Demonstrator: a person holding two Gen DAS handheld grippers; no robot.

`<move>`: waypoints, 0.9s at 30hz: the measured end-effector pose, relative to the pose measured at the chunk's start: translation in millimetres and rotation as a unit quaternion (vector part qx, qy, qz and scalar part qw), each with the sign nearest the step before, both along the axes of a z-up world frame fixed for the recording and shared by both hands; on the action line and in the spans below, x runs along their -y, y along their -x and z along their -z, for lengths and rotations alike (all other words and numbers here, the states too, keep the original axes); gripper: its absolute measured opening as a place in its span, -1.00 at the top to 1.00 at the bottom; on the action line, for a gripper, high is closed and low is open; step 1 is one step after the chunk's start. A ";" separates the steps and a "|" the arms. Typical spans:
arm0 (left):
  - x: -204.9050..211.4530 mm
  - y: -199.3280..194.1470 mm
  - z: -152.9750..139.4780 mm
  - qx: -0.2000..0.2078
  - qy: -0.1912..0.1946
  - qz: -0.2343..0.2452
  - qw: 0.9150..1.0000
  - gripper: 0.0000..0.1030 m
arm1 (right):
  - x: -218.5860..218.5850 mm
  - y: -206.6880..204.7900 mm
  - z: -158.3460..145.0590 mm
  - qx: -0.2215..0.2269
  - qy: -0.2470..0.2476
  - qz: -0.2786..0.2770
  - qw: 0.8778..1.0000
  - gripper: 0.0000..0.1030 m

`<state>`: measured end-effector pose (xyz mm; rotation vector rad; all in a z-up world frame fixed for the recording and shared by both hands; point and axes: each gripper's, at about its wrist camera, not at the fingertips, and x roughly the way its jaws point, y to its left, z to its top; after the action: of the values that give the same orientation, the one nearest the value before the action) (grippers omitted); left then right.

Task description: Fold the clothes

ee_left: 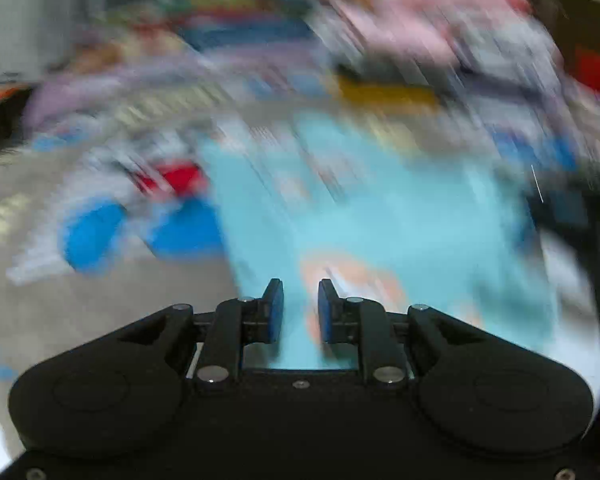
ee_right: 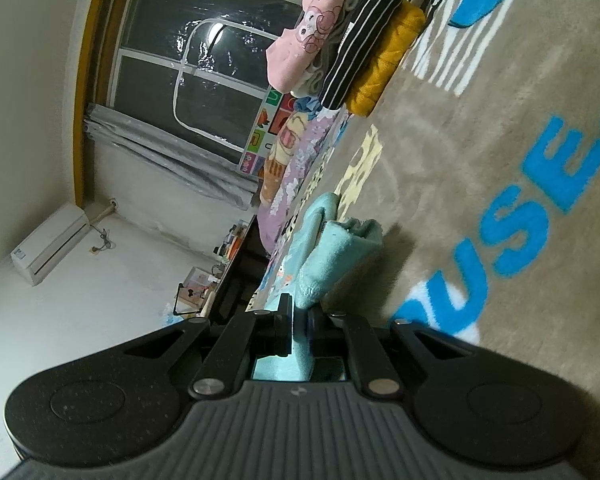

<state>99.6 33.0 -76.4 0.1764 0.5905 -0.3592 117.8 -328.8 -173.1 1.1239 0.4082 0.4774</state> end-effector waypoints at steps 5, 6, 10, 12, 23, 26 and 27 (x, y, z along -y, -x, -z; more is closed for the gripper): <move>-11.4 28.8 -10.1 0.020 0.034 0.053 0.998 0.13 | -1.2 1.1 -3.3 -0.006 0.011 0.004 1.000 0.80; -15.6 34.4 -10.1 0.025 0.041 0.064 0.997 0.01 | -1.4 1.5 -4.1 -0.008 0.015 0.006 1.000 0.80; -23.0 52.6 -0.5 0.032 0.036 0.098 0.994 -0.05 | -3.2 1.1 -7.2 -0.019 0.028 0.009 0.999 0.80; -16.6 60.6 4.7 0.044 0.000 0.110 0.993 -0.05 | -4.8 0.8 -10.6 -0.026 0.040 0.010 0.999 0.81; 4.6 69.4 17.0 0.069 -0.044 0.142 0.986 -0.05 | -31.6 -1.9 -83.8 -0.004 0.128 0.023 0.992 0.85; 4.7 66.0 19.2 0.050 -0.040 0.146 0.987 -0.05 | -38.8 -9.7 -113.1 0.008 0.148 0.027 0.989 0.85; 3.7 65.6 18.7 0.048 -0.039 0.148 0.987 -0.05 | -41.6 -13.4 -121.0 0.007 0.155 0.027 0.987 0.86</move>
<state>34.1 29.2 -95.1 0.3560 0.4840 -0.6127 131.3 -287.1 -52.0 0.8269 0.4225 0.3591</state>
